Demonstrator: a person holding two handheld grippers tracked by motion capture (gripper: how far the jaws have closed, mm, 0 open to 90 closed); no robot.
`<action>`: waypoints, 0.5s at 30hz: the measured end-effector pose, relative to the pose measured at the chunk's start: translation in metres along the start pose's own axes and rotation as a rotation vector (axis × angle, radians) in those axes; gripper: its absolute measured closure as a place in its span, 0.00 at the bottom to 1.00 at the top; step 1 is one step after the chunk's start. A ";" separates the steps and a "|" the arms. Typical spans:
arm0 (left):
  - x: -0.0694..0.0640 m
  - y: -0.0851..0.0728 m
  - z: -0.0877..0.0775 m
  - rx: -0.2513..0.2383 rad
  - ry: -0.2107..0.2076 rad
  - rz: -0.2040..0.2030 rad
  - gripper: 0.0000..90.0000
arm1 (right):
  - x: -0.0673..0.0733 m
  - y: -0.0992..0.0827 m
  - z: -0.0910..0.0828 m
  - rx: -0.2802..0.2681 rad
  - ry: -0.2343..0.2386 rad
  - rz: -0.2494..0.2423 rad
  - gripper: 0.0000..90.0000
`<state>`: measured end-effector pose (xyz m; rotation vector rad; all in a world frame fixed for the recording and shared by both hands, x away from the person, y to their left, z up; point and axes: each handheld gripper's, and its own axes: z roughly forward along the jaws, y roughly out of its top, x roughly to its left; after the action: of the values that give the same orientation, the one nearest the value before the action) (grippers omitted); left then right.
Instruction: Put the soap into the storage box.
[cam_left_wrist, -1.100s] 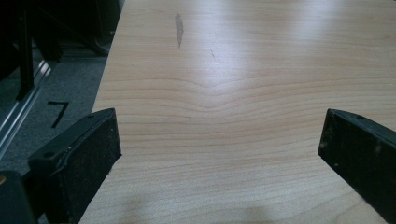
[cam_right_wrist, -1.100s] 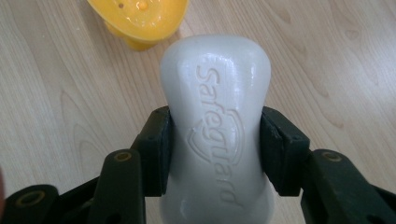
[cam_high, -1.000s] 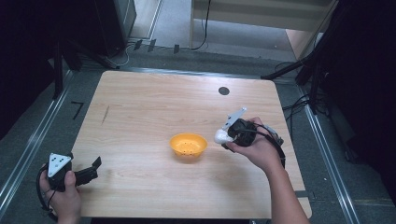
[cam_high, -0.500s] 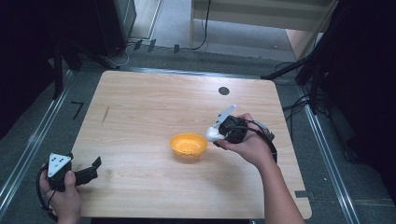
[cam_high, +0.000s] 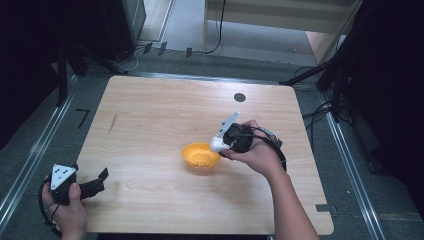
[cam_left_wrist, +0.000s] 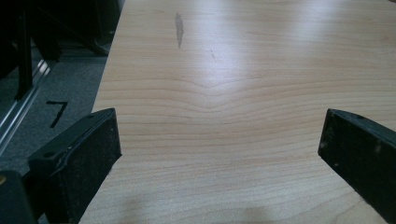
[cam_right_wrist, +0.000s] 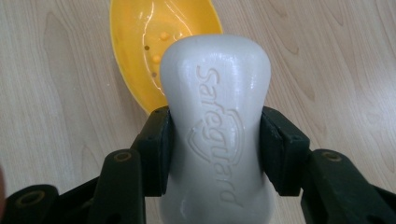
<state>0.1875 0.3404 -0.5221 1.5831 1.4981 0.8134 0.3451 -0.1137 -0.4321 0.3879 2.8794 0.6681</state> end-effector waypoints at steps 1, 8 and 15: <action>0.000 0.000 0.000 0.000 0.001 -0.001 0.00 | 0.000 0.000 0.000 0.000 0.000 0.000 0.56; 0.000 0.000 0.000 0.000 0.000 -0.001 0.00 | 0.001 0.008 0.004 -0.001 0.015 -0.027 0.56; 0.000 0.000 0.000 0.001 0.000 -0.001 0.00 | 0.001 0.017 0.006 0.000 0.023 -0.053 0.56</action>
<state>0.1876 0.3404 -0.5221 1.5822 1.4997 0.8127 0.3487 -0.0959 -0.4296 0.3055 2.8998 0.6676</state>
